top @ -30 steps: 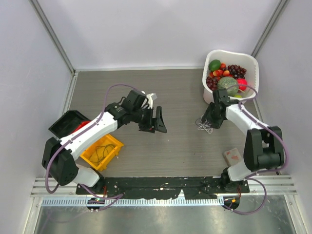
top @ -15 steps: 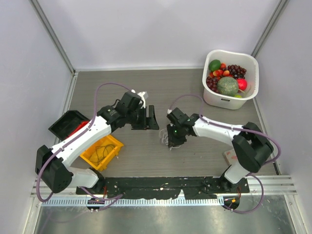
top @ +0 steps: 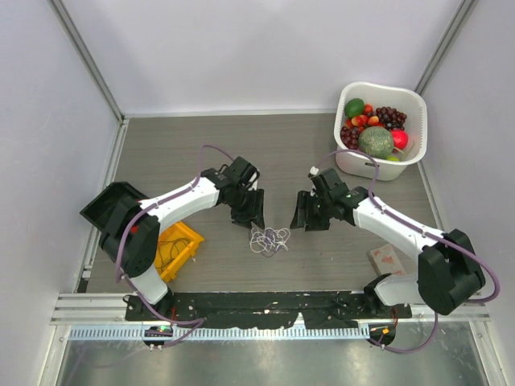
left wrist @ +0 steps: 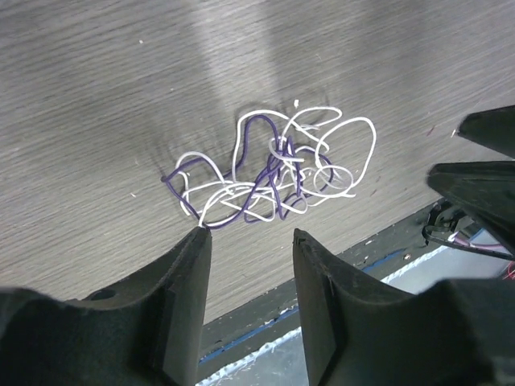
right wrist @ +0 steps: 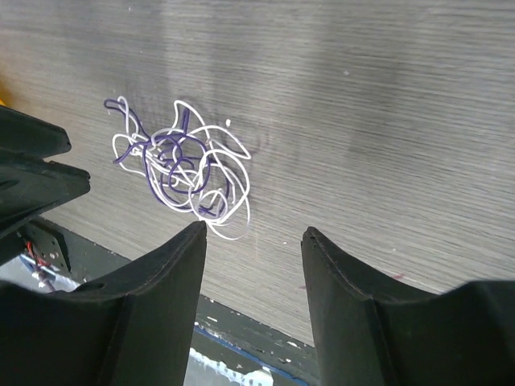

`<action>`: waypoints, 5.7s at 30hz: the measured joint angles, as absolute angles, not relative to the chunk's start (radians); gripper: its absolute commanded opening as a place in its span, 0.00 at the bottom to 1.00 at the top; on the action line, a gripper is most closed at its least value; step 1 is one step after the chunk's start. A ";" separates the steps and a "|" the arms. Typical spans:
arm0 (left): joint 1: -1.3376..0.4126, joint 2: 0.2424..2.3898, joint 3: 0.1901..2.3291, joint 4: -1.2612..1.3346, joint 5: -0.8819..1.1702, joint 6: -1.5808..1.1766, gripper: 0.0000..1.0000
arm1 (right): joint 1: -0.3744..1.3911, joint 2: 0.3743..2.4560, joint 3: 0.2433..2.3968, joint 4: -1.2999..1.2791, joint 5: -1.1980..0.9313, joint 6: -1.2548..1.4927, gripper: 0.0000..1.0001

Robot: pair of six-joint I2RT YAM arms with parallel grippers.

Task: Untangle the cables

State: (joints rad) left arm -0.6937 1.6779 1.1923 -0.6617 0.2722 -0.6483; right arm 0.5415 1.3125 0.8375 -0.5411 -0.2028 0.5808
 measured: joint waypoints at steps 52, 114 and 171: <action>-0.806 1.784 1.520 -0.908 0.217 -0.496 0.00 | 0.607 1.495 0.778 -0.363 -0.224 0.680 0.01; -0.655 1.823 1.846 -1.113 -0.299 -0.699 0.00 | 0.244 1.170 0.854 -0.675 0.020 0.342 0.01; -0.488 1.761 1.576 -1.016 -0.225 -0.603 0.00 | 0.252 1.212 0.847 -0.659 -0.052 0.342 0.01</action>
